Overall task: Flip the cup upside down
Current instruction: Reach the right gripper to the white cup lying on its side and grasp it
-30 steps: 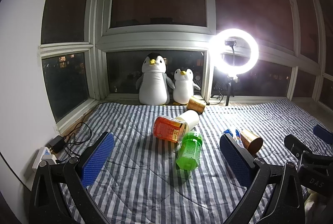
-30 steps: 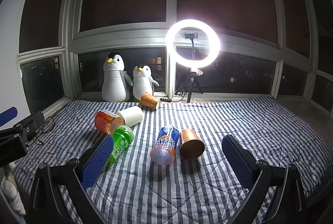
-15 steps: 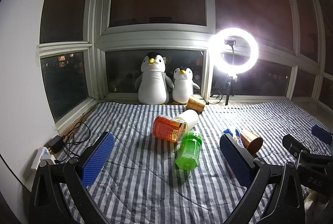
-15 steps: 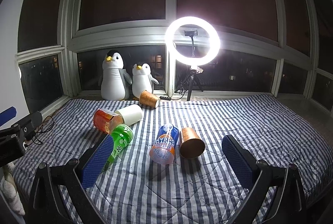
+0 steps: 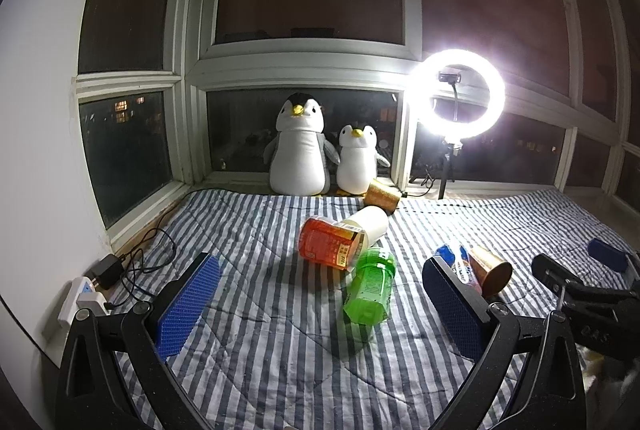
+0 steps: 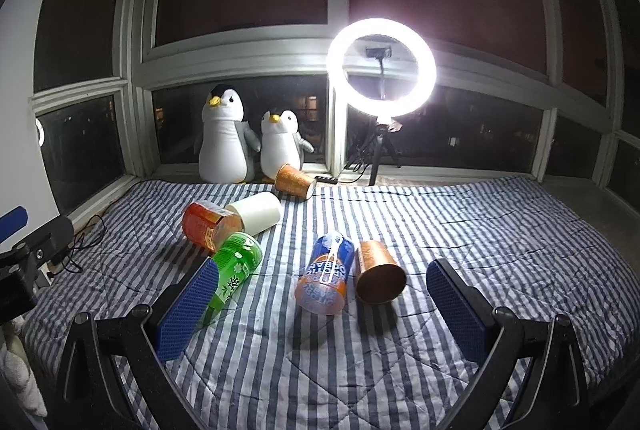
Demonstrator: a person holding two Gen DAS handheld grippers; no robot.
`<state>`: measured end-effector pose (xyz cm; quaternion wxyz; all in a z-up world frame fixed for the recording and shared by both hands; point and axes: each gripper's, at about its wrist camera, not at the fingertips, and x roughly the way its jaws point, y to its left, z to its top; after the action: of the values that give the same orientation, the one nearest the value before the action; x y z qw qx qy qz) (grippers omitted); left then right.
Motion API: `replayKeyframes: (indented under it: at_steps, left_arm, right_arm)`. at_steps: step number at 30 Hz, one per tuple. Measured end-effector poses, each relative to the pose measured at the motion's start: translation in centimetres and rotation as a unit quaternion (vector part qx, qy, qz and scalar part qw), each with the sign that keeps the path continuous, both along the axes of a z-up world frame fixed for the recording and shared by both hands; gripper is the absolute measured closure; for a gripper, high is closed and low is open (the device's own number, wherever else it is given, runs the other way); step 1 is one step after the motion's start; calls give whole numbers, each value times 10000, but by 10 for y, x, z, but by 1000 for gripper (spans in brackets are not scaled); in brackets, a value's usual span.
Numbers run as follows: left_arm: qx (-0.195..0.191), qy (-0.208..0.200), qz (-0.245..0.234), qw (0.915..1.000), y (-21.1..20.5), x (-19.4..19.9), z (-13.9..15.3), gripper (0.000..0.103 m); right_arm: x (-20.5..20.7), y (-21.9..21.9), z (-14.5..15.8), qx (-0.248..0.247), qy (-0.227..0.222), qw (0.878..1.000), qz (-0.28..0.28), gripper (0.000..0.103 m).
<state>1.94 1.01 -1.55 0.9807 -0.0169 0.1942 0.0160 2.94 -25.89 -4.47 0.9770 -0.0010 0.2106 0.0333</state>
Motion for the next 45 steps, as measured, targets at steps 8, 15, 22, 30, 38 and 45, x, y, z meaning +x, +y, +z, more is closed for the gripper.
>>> replayKeyframes:
  at_steps: [8,15,22,30,38,45]
  left_arm:
    - [-6,109,102,9999,17,8,-6,0]
    - [-27,125,308,9994,41,10,-5,0]
    - [-89,213,524,9984,66,14,-8,0]
    - [-98,311,684,9971,84,23,-13,0]
    - [-32,497,934,9944,95,38,-24,0]
    - [98,663,1095,9917,102,47,-33,0]
  right_arm:
    - [70,5,-11,608,846,9936,430,0]
    - [152,5,-26,1510,1741,9718,501,0]
    - [216,26,-36,1655,2175,9608,467,0]
    - [286,38,-64,2261,2915,9286,399,0]
    - [346,44,-110,3133,3552,8804,232,0]
    - [386,50,-139,3599,3804,8519,37,0]
